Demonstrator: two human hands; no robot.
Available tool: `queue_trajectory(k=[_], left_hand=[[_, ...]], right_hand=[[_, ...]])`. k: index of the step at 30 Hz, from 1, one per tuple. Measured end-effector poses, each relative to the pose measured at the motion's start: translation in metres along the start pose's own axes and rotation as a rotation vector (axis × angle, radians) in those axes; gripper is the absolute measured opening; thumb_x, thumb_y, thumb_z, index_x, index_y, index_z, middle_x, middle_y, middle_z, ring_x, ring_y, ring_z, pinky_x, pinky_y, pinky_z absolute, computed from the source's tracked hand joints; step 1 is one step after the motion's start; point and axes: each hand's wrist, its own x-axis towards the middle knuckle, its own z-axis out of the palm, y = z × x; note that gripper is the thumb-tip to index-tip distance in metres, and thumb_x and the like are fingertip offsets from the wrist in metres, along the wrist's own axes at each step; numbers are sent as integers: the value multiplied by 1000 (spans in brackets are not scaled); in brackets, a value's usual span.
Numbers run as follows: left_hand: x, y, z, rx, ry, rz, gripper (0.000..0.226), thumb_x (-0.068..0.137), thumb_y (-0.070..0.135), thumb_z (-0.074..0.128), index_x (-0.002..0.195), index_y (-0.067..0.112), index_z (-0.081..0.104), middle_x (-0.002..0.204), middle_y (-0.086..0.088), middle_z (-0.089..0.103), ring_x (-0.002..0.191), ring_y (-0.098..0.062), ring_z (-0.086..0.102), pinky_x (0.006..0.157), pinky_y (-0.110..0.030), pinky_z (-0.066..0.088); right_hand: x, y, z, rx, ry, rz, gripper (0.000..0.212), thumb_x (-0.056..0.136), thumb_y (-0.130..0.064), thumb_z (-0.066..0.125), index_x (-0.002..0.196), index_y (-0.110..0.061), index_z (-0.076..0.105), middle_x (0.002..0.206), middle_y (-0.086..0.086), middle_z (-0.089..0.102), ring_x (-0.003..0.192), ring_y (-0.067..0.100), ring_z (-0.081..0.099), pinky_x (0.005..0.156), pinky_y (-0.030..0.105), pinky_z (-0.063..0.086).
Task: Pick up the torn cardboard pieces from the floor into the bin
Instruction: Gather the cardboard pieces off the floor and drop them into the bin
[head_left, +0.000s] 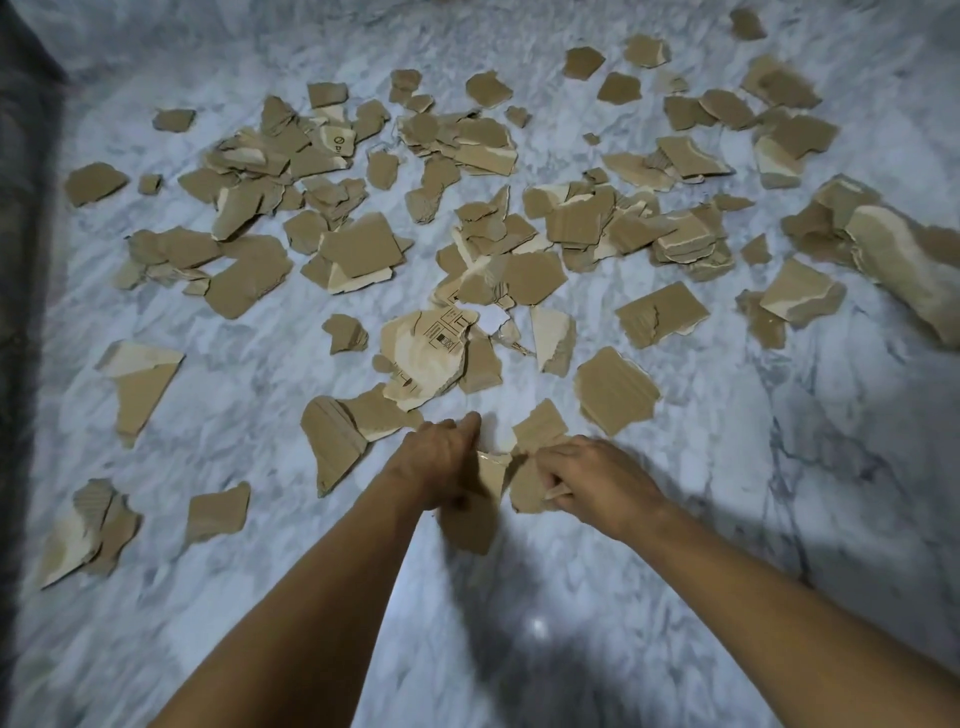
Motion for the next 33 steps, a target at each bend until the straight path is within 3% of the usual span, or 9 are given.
queue_trajectory(k=[3, 8, 11, 15, 17, 21, 25, 29, 33], left_hand=[[-2, 1, -1, -117, -68, -70, 64, 70, 29, 84, 116, 24, 39, 111, -6, 60, 92, -26, 57, 77, -37, 50], [-18, -14, -4, -198, -106, -107, 35, 80, 28, 77, 110, 16, 65, 109, -5, 65, 100, -22, 62, 75, -25, 45], [-29, -28, -7, -314, -63, -152, 23, 75, 36, 80, 90, 21, 70, 91, -2, 70, 85, -19, 65, 68, -29, 50], [-35, -36, -17, -381, -5, -184, 29, 66, 45, 86, 65, 30, 61, 71, 3, 67, 68, -15, 63, 64, -30, 51], [-32, -40, -19, -426, -3, -186, 29, 66, 46, 86, 67, 26, 65, 75, -2, 70, 69, -18, 64, 66, -34, 53], [-28, -50, -19, -599, -28, -269, 29, 82, 29, 75, 101, 7, 70, 98, -13, 72, 92, -30, 68, 76, -38, 57], [-63, -96, -26, -743, 49, -281, 4, 87, 10, 64, 91, 10, 61, 79, 0, 62, 78, -23, 55, 74, -34, 43], [-66, -107, -38, -453, 101, -433, 47, 55, 52, 87, 87, 28, 61, 90, 6, 63, 86, -15, 57, 78, -28, 46], [-55, -107, -40, -326, 60, -404, 86, 58, 68, 79, 128, 22, 60, 148, -7, 36, 139, -30, 30, 111, -43, 33]], right_hand=[[3, 1, -3, -46, -75, -20, 32, 78, -22, 80, 101, -24, 59, 106, -11, 58, 99, 16, 50, 88, 30, 39], [15, 3, -7, -181, -135, 21, 76, 71, -37, 85, 137, -30, 46, 128, -2, 43, 115, 21, 44, 99, 33, 42], [18, -2, -8, -150, -154, 86, 67, 71, -34, 87, 126, -23, 50, 123, 0, 54, 111, 25, 53, 95, 36, 44], [17, -4, -7, 13, -283, 232, 39, 80, -25, 81, 108, -15, 56, 105, 2, 62, 95, 26, 62, 66, 29, 44], [14, 0, -6, 16, -344, 270, 24, 79, -24, 80, 91, -15, 62, 95, 2, 60, 85, 25, 62, 57, 24, 41], [12, 8, -24, 79, -274, 270, 32, 68, -31, 88, 64, -16, 60, 72, -9, 53, 76, 21, 61, 54, 24, 37], [57, -35, -37, -113, -335, 135, 30, 60, -38, 90, 65, -28, 63, 114, -9, 57, 106, 19, 55, 78, 31, 51], [61, -40, -33, -271, -453, 165, 37, 67, -35, 86, 62, -30, 49, 147, 0, 36, 125, 28, 43, 96, 34, 39], [41, -32, -20, -367, -371, 140, 31, 74, -28, 79, 76, -23, 48, 123, 3, 34, 114, 32, 42, 86, 37, 38]])
